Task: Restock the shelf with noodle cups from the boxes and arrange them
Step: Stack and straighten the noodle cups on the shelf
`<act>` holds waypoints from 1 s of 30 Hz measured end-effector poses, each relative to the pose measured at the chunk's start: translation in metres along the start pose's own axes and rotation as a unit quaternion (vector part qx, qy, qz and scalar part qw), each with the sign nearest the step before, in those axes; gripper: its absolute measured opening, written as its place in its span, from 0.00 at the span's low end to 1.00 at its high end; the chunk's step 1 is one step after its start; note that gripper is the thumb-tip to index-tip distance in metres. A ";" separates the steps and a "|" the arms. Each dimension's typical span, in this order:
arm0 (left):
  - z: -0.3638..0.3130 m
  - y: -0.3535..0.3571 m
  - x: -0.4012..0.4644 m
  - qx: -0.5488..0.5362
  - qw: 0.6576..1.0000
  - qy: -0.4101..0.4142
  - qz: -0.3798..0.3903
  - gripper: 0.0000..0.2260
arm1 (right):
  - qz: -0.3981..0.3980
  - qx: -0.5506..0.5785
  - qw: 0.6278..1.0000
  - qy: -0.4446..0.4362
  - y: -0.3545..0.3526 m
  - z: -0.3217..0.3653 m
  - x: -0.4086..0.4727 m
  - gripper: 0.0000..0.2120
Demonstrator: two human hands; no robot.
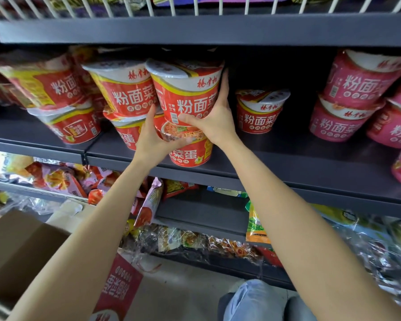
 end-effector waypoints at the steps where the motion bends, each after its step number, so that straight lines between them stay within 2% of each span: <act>1: 0.000 0.001 0.000 0.004 1.000 0.006 -0.004 0.56 | -0.009 -0.003 1.000 -0.005 -0.001 0.000 -0.001 0.60; 5: -0.003 0.007 -0.001 0.003 1.000 0.025 -0.016 0.56 | -0.001 -0.003 1.000 -0.019 -0.007 -0.007 -0.008 0.57; 10: -0.002 0.014 -0.001 -0.023 0.998 0.048 0.015 0.53 | -0.004 -0.037 0.999 -0.023 -0.019 -0.016 -0.024 0.55; 17: -0.029 0.067 -0.022 -0.058 0.992 0.065 0.087 0.46 | -0.047 -0.085 0.995 -0.009 -0.097 -0.039 -0.040 0.51; 20: -0.044 0.098 -0.027 -0.079 0.990 0.060 0.104 0.43 | -0.077 -0.106 0.991 -0.005 -0.135 -0.044 -0.039 0.51; 27: -0.067 0.143 -0.037 -0.083 0.989 0.066 0.105 0.48 | -0.120 -0.142 0.983 0.006 -0.186 -0.062 -0.039 0.53; 30: -0.079 0.159 -0.038 -0.071 0.982 0.089 0.152 0.45 | -0.144 -0.151 0.978 0.015 -0.199 -0.072 -0.041 0.55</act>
Point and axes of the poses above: each hand's wrist, its own x-axis towards the middle knuckle, its own y-axis out of the palm, z = x × y, the point moved 6 cm from there along x, towards the middle knuckle, and after that the axes turned 13 degrees about -z, right-handed, at the moved point
